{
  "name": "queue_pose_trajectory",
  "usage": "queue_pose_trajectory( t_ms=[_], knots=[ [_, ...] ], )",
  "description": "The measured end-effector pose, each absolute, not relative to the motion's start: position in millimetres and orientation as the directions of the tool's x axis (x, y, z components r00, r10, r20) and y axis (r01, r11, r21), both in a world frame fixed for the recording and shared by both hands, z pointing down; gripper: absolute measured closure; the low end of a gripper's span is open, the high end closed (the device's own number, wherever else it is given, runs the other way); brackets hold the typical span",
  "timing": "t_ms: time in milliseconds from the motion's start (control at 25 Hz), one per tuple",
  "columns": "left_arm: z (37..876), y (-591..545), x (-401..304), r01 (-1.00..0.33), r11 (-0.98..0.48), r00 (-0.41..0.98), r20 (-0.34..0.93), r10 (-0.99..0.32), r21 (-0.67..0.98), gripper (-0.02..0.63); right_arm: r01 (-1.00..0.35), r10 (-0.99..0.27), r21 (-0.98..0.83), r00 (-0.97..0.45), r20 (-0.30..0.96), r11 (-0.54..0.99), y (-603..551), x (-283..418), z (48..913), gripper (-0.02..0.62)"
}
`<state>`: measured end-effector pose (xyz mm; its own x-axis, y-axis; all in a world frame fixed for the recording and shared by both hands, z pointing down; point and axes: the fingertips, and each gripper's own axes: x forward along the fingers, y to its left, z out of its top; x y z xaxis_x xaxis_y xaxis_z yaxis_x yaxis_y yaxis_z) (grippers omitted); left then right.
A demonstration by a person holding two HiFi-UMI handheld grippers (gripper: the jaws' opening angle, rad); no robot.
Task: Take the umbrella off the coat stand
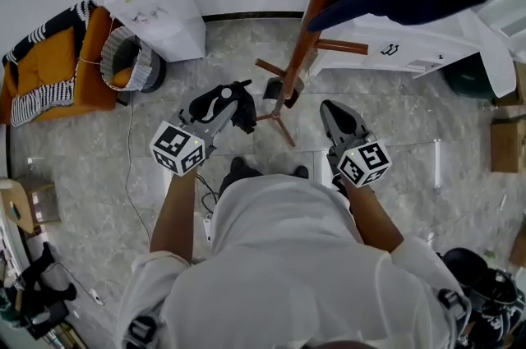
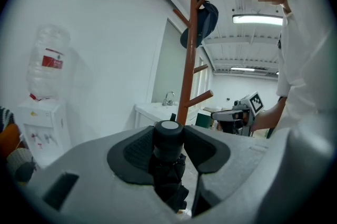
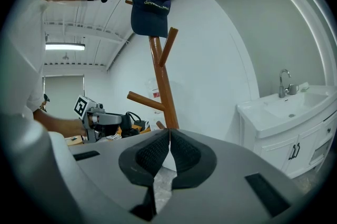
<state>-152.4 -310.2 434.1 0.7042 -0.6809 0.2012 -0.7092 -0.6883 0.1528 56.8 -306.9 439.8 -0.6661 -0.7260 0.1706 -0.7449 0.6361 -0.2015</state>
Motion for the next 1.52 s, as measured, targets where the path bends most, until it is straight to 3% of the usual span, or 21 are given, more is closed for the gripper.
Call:
queue_pose_trajectory(
  t_ms=[600,1000,1520],
  knots=[
    [472,-260,-158,-0.822,-0.536,0.567,0.193,-0.801,0.192,0.420,-0.795,-0.773,-0.182,-0.606,0.189,0.579,-307,99,447,0.578],
    [486,-246,-148,-0.786,-0.567,0.612,0.188,-0.768,0.245,0.420,-0.835,-0.808,-0.173,-0.549,0.214,0.522,-312,141,450,0.578],
    [491,-245,-137,-0.769,-0.588,0.634,0.190,-0.749,0.250,0.420,-0.784,-0.755,-0.219,-0.619,0.217,0.580,-299,132,459,0.578]
  ],
)
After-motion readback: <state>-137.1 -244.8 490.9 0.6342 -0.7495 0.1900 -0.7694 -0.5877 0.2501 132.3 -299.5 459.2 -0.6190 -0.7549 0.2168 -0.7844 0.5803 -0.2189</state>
